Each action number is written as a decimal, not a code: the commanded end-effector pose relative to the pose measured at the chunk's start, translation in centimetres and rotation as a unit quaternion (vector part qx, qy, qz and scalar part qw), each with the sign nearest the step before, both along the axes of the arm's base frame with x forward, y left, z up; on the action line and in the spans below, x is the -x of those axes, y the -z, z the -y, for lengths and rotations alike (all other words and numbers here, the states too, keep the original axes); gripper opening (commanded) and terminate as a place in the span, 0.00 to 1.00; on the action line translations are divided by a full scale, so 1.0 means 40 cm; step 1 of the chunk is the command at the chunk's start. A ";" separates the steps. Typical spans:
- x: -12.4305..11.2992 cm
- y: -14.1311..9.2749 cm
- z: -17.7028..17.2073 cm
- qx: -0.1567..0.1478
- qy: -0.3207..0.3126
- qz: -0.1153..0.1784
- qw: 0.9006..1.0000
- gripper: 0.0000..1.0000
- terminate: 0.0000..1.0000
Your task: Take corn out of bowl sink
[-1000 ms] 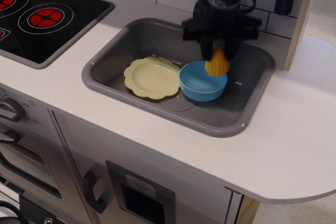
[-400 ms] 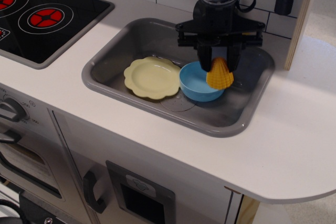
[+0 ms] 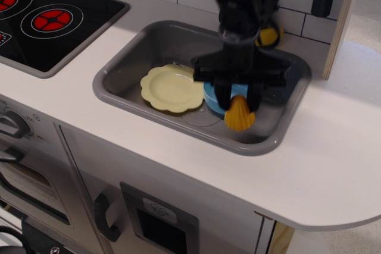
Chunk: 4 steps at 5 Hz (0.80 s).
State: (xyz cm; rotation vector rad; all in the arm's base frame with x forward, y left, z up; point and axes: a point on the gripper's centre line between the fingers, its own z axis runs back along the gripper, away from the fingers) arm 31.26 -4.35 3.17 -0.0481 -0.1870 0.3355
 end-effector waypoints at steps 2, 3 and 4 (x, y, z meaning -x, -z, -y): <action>-0.038 0.018 -0.003 0.003 -0.017 0.010 1.000 1.00 0.00; -0.032 0.023 -0.001 -0.009 -0.004 0.000 1.000 1.00 0.00; -0.037 -0.020 -0.009 -0.002 -0.006 -0.014 1.000 1.00 0.00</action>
